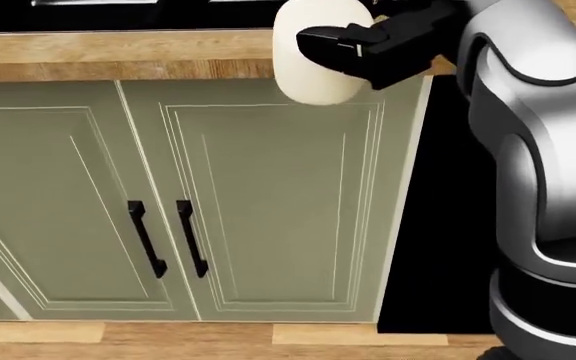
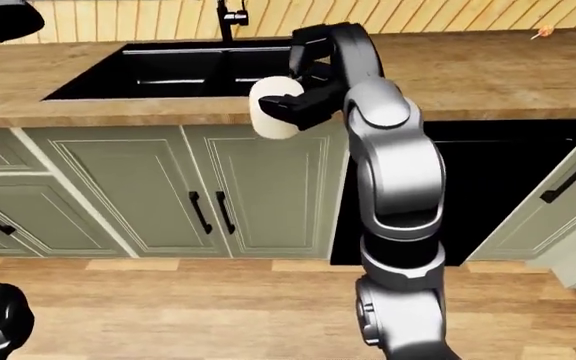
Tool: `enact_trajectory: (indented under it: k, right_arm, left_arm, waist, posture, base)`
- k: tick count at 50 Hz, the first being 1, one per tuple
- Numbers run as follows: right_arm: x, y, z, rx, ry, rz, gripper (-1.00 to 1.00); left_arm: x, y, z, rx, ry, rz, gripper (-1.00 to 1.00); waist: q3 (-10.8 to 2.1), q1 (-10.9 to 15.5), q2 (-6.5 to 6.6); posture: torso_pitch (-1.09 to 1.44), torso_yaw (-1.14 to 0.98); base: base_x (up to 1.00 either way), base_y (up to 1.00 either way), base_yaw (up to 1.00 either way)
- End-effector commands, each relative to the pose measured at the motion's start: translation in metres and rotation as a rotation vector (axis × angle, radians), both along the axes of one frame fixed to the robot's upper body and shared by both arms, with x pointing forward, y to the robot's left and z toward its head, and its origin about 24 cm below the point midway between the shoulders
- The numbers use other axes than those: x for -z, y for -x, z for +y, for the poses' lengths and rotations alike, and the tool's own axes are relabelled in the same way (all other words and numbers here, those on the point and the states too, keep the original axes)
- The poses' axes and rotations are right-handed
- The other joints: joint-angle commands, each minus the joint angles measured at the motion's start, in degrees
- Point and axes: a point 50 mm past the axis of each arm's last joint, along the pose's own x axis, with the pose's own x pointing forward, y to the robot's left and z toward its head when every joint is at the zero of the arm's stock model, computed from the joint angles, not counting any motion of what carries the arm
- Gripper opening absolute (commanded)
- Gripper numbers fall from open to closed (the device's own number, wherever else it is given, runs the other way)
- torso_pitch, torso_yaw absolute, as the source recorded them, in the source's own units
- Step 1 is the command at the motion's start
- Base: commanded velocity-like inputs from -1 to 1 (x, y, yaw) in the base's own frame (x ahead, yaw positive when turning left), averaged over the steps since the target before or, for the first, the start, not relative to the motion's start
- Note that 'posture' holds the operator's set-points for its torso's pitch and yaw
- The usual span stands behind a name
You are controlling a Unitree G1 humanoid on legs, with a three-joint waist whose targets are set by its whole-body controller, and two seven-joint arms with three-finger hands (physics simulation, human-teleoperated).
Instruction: Pick up the wedge of cheese and place it on the slice of bread to prepare a simple cheese on bread dish.
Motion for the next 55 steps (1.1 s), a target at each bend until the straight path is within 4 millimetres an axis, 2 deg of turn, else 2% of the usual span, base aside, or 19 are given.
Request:
enact_trajectory:
  k: [1, 2, 3, 6, 10, 13, 15, 16, 17, 24, 28, 29, 32, 37, 39, 41, 42, 43, 55]
  right_arm:
    - [-0.0191, 0.0066, -0.0026, 0.012, -0.007, -0.099, -1.0]
    - [-0.0189, 0.0066, -0.0026, 0.011, -0.006, -0.099, -1.0]
    - [-0.0189, 0.0066, -0.0026, 0.012, -0.006, -0.099, -1.0]
    - [-0.0185, 0.0067, -0.0021, 0.011, -0.004, -0.097, -1.0]
    - [-0.0184, 0.0068, -0.0017, 0.009, -0.004, -0.097, -1.0]
    - [-0.017, 0.0052, -0.0014, 0.008, -0.003, -0.093, -1.0]
    - [-0.0173, 0.0057, -0.0008, 0.005, -0.003, -0.092, -1.0]
    - [-0.0171, 0.0056, -0.0007, 0.004, -0.003, -0.092, -1.0]
    - [-0.017, 0.0054, -0.0003, 0.003, -0.003, -0.091, -1.0]
    - [-0.017, 0.0055, -0.0007, 0.003, -0.003, -0.092, -1.0]
    - [-0.0177, 0.0064, -0.0006, 0.004, -0.001, -0.095, -1.0]
    - [-0.0179, 0.0065, -0.0004, 0.004, -0.001, -0.095, -1.0]
    - [-0.0186, 0.007, -0.0002, 0.004, 0.001, -0.097, -1.0]
    - [-0.0193, 0.007, 0.0003, 0.001, 0.004, -0.097, -1.0]
    - [-0.0198, 0.0075, 0.0003, -0.001, 0.005, -0.099, -1.0]
    - [-0.02, 0.0083, 0.0004, -0.001, 0.004, -0.1, -1.0]
    - [-0.0195, 0.0084, 0.0011, -0.002, 0.004, -0.1, -1.0]
    - [-0.0192, 0.0083, 0.0018, -0.005, 0.005, -0.099, -1.0]
    - [-0.0143, 0.0046, 0.0065, -0.016, 0.006, -0.086, -1.0]
  left_arm:
    - [-0.0107, 0.0075, -0.0017, 0.009, -0.007, -0.067, 1.0]
    - [-0.0108, 0.0077, -0.0012, 0.008, -0.007, -0.067, 1.0]
    - [-0.0111, 0.0079, -0.0009, 0.008, -0.006, -0.068, 1.0]
    - [-0.0106, 0.0077, -0.0011, 0.008, -0.006, -0.067, 1.0]
    - [-0.0096, 0.0067, -0.0022, 0.01, -0.009, -0.065, 1.0]
    - [-0.0088, 0.0052, -0.0025, 0.01, -0.008, -0.063, 1.0]
    - [-0.0089, 0.0053, -0.002, 0.008, -0.005, -0.061, 1.0]
    - [-0.0089, 0.0053, -0.0019, 0.008, -0.005, -0.061, 1.0]
    - [-0.0088, 0.0053, -0.0019, 0.008, -0.005, -0.06, 1.0]
    - [-0.0094, 0.0051, -0.0013, 0.006, -0.004, -0.061, 1.0]
    - [-0.0112, 0.0072, 0.0013, 0.002, 0.0, -0.066, 1.0]
    - [-0.0114, 0.0075, 0.0016, 0.002, 0.002, -0.066, 1.0]
    - [-0.0109, 0.0072, 0.0006, 0.003, -0.001, -0.066, 1.0]
    - [-0.0112, 0.0067, 0.0003, 0.004, -0.003, -0.067, 1.0]
    - [-0.0114, 0.0071, 0.0003, 0.004, -0.002, -0.066, 1.0]
    - [-0.0107, 0.0069, -0.0005, 0.006, -0.003, -0.065, 1.0]
    - [-0.0102, 0.0071, -0.0013, 0.007, -0.005, -0.064, 1.0]
    - [-0.0102, 0.0075, -0.0016, 0.008, -0.005, -0.064, 1.0]
    - [-0.0081, 0.0072, -0.001, 0.013, -0.002, -0.061, 1.0]
  waist:
    - [-1.37, -0.1, -0.09]
    - [-1.71, 0.0, -1.44]
    - [-1.38, -0.1, -0.17]
    - [-2.36, 0.1, -0.97]
    - [-1.56, 0.4, 0.53]
    - [-1.24, -0.1, 3.62]
    - [-2.46, -0.2, 8.77]
    - [-1.67, -0.2, 5.42]
    - [-1.52, -0.2, 6.32]
    - [-1.19, -0.3, 1.95]
    - [-1.92, 0.0, -2.46]
    - [-1.49, -0.4, -0.31]
    - [-2.58, 0.0, -1.22]
    - [-1.27, 0.2, 1.36]
    - [-1.26, -0.2, 3.89]
    - [-2.41, -0.3, 8.93]
    - [-1.63, -0.3, 5.69]
    - [-1.46, -0.3, 6.57]
    - [-1.55, -0.2, -1.15]
  posture:
    - [0.0, 0.0]
    - [0.0, 0.0]
    - [0.0, 0.0]
    - [0.0, 0.0]
    - [0.0, 0.0]
    - [0.0, 0.0]
    - [0.0, 0.0]
    - [0.0, 0.0]
    - [0.0, 0.0]
    - [0.0, 0.0]
    - [0.0, 0.0]
    - [0.0, 0.0]
    - [0.0, 0.0]
    - [0.0, 0.0]
    - [0.0, 0.0]
    - [0.0, 0.0]
    - [0.0, 0.0]
    - [0.0, 0.0]
    - [0.0, 0.0]
  base:
    - [0.0, 0.36, 0.0]
    - [0.0, 0.35, 0.0]
    - [0.0, 0.34, 0.0]
    - [0.0, 0.35, 0.0]
    - [0.0, 0.35, 0.0]
    - [0.0, 0.35, 0.0]
    - [0.0, 0.35, 0.0]
    - [0.0, 0.35, 0.0]
    - [0.0, 0.35, 0.0]
    - [0.0, 0.35, 0.0]
    - [0.0, 0.35, 0.0]
    - [0.0, 0.36, 0.0]
    - [0.0, 0.35, 0.0]
    - [0.0, 0.36, 0.0]
    - [0.0, 0.36, 0.0]
    - [0.0, 0.35, 0.0]
    - [0.0, 0.35, 0.0]
    - [0.0, 0.36, 0.0]
    - [0.0, 0.35, 0.0]
